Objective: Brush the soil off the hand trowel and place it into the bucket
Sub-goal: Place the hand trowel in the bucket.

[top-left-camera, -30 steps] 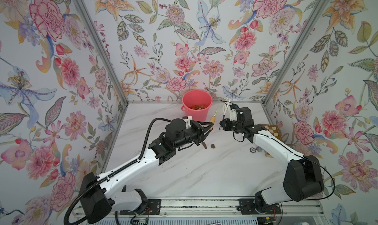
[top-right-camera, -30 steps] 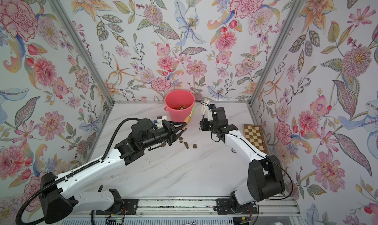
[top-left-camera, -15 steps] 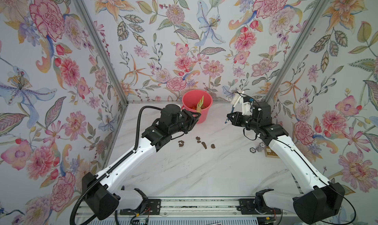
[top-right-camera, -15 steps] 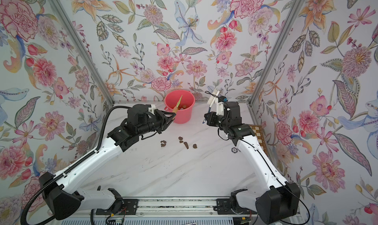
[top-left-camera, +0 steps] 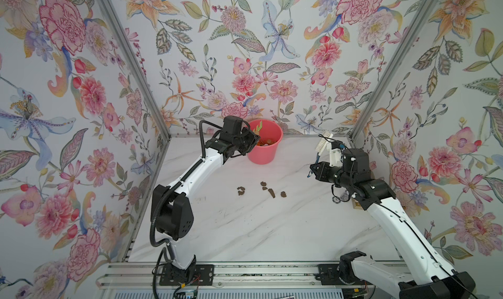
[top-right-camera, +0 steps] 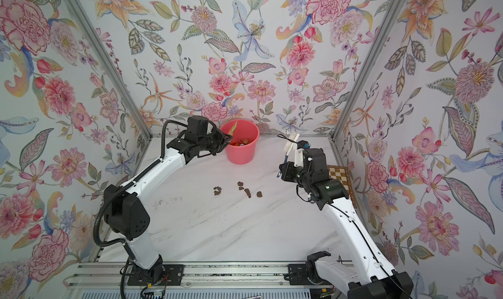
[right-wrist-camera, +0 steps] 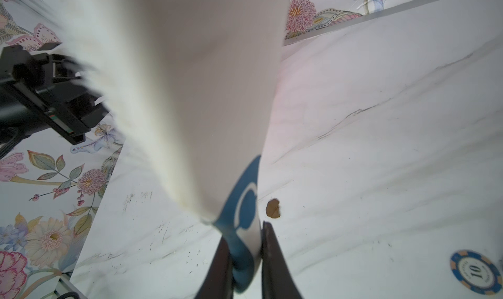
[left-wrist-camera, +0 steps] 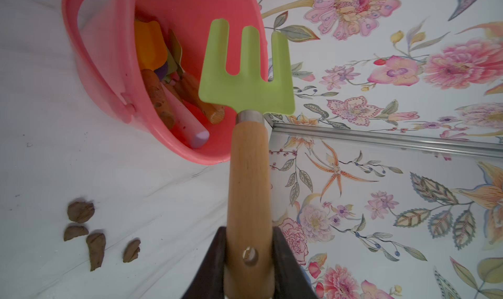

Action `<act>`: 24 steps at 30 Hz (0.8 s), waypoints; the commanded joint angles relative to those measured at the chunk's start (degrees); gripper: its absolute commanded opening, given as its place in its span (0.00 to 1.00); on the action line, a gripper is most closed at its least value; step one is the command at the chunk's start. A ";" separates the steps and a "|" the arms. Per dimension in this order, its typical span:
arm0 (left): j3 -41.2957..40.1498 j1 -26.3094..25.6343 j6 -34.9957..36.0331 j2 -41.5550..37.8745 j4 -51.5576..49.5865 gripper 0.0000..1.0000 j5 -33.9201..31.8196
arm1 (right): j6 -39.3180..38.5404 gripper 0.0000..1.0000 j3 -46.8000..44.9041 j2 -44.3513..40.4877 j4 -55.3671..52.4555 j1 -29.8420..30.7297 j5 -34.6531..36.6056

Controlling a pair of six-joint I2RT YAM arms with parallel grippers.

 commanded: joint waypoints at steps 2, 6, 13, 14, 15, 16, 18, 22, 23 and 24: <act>4.68 1.06 1.76 4.50 -1.07 0.00 2.84 | -0.66 0.03 -1.43 -2.13 -1.25 -0.49 2.82; 8.20 1.13 1.36 8.53 -1.53 0.00 3.55 | -0.40 0.03 -1.57 -2.85 -2.84 -0.67 4.26; 13.82 1.91 2.79 13.41 -5.24 0.00 2.86 | 1.12 0.03 -3.83 -5.80 -3.57 -0.68 6.44; 13.93 1.95 2.77 13.69 -5.27 0.00 2.85 | 1.21 0.03 -4.18 -6.11 -3.69 -0.81 6.48; 14.05 1.99 2.80 13.96 -5.20 0.01 2.85 | 1.24 0.03 -4.49 -6.43 -3.76 -0.89 6.44; 13.98 1.96 2.77 14.18 -5.27 0.02 2.63 | 1.24 0.03 -4.60 -6.60 -3.95 -0.92 6.51; 13.48 1.99 2.70 14.26 -4.97 0.04 2.60 | 1.06 0.03 -4.74 -6.92 -4.35 -0.98 6.87; 11.94 2.18 2.69 14.24 -4.65 0.06 2.10 | 0.85 0.04 -5.05 -7.57 -4.48 -1.46 7.64; 11.46 2.26 2.60 14.18 -4.51 0.06 1.92 | 0.72 0.04 -4.96 -7.60 -4.44 -1.64 7.57; 10.90 2.19 2.44 14.14 -4.18 0.07 1.93 | 0.54 0.04 -4.89 -7.49 -4.47 -1.79 7.58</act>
